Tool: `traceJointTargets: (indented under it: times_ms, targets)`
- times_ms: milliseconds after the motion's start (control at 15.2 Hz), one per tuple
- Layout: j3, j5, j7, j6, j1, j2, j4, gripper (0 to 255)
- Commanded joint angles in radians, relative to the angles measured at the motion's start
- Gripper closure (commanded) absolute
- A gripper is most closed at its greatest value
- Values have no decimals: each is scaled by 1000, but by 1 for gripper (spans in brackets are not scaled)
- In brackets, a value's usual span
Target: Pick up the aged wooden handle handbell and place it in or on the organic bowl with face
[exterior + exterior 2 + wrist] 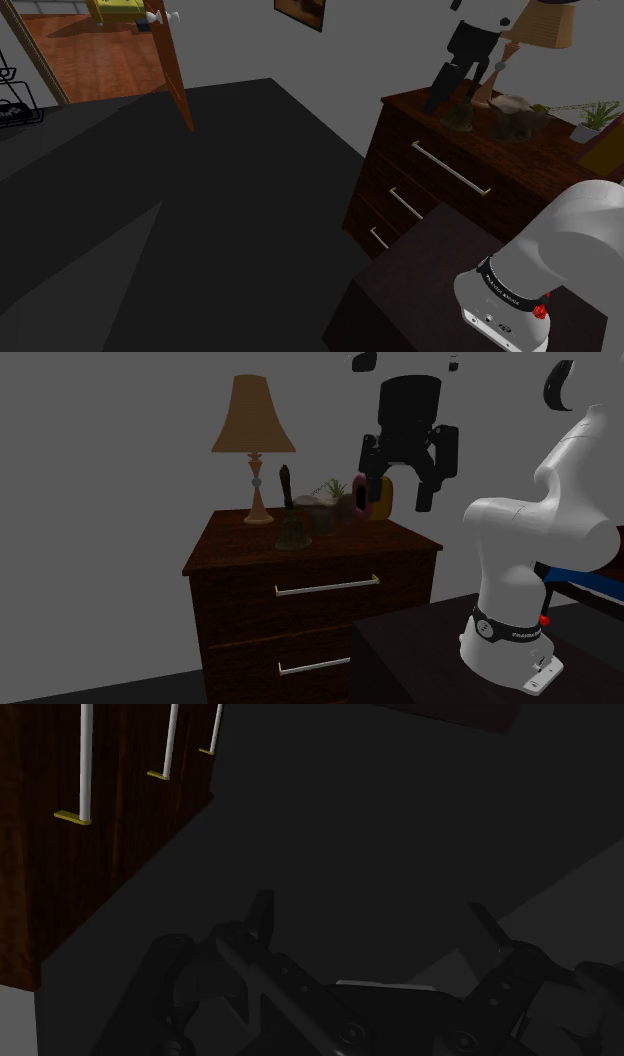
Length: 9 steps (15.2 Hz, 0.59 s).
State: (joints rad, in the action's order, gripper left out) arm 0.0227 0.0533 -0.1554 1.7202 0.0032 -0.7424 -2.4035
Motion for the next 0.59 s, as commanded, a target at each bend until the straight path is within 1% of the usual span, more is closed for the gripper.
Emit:
traceJointTargets:
  times_ms: [0,528]
  targets:
    - [0,0,0,0,0,0,0,0]
    - [-90,-100,-7,131,-115,106,-10,0]
